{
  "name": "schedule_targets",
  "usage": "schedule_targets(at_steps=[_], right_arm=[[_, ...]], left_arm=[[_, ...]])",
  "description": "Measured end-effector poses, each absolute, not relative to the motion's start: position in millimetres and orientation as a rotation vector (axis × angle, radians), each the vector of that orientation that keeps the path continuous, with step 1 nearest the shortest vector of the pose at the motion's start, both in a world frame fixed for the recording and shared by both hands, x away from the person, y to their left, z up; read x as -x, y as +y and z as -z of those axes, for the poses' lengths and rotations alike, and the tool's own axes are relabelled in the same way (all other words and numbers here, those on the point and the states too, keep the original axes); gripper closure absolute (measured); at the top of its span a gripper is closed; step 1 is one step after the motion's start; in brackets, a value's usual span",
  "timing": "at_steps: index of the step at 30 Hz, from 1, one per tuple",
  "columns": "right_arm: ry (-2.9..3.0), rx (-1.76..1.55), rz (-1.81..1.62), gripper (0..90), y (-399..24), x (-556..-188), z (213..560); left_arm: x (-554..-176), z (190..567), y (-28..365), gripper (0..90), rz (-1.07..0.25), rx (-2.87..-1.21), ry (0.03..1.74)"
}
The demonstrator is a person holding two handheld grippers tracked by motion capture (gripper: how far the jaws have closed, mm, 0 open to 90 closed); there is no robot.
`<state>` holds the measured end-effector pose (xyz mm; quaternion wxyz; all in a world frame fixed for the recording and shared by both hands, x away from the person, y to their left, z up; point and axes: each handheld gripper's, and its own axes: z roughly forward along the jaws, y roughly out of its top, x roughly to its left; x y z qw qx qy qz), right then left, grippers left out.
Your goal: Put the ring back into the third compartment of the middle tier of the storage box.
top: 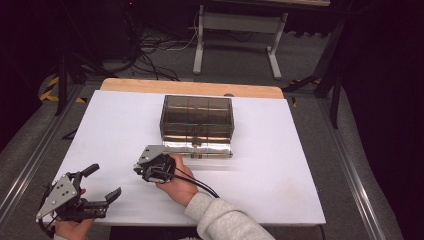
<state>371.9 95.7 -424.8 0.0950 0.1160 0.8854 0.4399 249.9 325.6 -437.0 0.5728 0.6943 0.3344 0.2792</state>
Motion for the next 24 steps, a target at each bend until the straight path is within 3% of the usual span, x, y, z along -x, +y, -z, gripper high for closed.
schedule_targets(at_steps=[24], right_arm=[[2.539, -0.434, -1.302, 76.1, 38.5, -376.5, 407.9]], left_arm=[[-250.4, 437.0, 324.1, 0.8, -0.656, -1.634, 0.782]])
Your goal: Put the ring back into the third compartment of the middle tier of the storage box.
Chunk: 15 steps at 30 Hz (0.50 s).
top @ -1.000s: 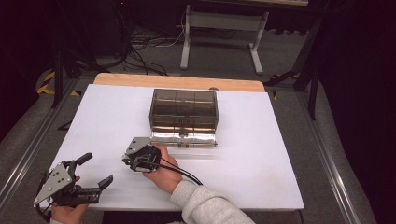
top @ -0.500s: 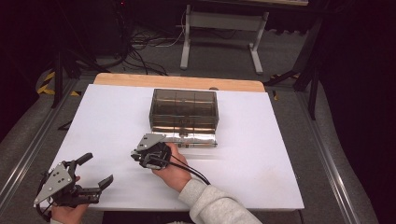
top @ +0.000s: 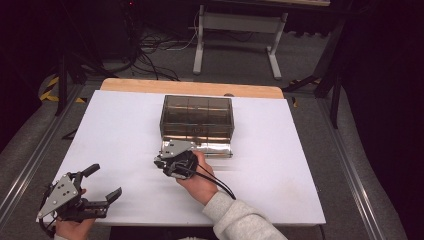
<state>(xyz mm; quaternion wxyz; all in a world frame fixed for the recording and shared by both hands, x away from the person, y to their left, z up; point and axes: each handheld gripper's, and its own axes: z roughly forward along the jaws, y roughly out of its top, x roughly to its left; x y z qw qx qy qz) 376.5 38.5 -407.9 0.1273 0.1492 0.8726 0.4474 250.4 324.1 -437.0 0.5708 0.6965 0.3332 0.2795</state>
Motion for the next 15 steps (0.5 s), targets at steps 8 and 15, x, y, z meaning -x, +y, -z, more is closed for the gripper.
schedule_targets(at_steps=[8, 15], right_arm=[[2.508, -0.466, -1.278, 76.1, 18.2, -377.4, 402.3], [2.466, -0.468, -1.250, 76.1, 1.1, -376.9, 393.2]], left_arm=[[-251.6, 437.7, 322.7, 0.8, -0.654, -1.636, 0.783], [-251.9, 438.0, 322.9, 0.9, -0.649, -1.642, 0.789]])
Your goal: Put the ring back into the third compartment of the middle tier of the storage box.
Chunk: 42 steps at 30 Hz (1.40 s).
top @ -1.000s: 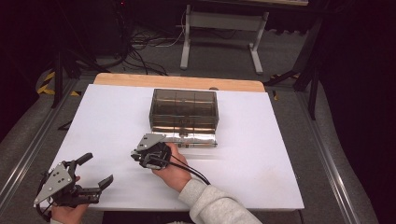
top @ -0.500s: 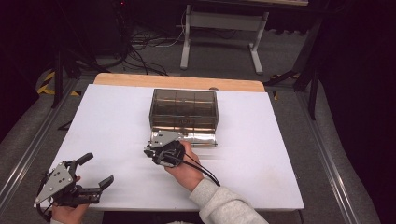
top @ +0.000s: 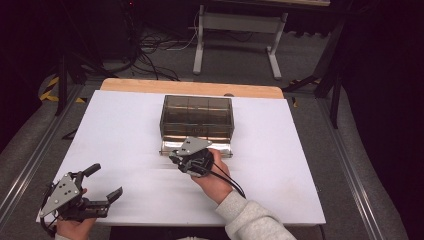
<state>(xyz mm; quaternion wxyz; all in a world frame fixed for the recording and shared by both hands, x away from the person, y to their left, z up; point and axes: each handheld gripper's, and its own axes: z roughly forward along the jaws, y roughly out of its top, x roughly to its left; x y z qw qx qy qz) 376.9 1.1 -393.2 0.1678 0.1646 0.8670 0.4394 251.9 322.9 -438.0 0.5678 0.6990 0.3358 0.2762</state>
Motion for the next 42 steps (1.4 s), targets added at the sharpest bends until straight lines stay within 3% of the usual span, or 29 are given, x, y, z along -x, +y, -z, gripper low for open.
schedule_targets(at_steps=[42], right_arm=[[2.384, -0.706, -1.082, 76.0, -63.0, -396.9, 377.4]], left_arm=[[-254.4, 439.6, 321.5, 1.0, -0.650, -1.655, 0.791]])
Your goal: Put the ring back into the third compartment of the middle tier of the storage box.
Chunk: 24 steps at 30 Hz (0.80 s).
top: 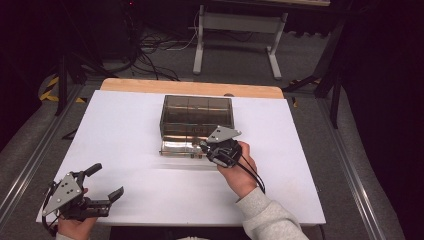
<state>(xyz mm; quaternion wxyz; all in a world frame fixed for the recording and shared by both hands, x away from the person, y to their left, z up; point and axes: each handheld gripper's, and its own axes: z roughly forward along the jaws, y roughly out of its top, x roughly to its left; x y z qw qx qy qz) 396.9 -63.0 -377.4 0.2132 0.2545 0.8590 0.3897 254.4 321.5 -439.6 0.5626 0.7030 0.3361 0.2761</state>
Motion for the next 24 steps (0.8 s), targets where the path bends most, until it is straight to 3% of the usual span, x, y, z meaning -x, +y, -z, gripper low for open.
schedule_targets(at_steps=[24], right_arm=[[2.380, -0.824, -0.970, 75.7, -78.4, -414.9, 384.7]], left_arm=[[-254.7, 439.5, 321.5, 1.1, -0.652, -1.659, 0.791]])
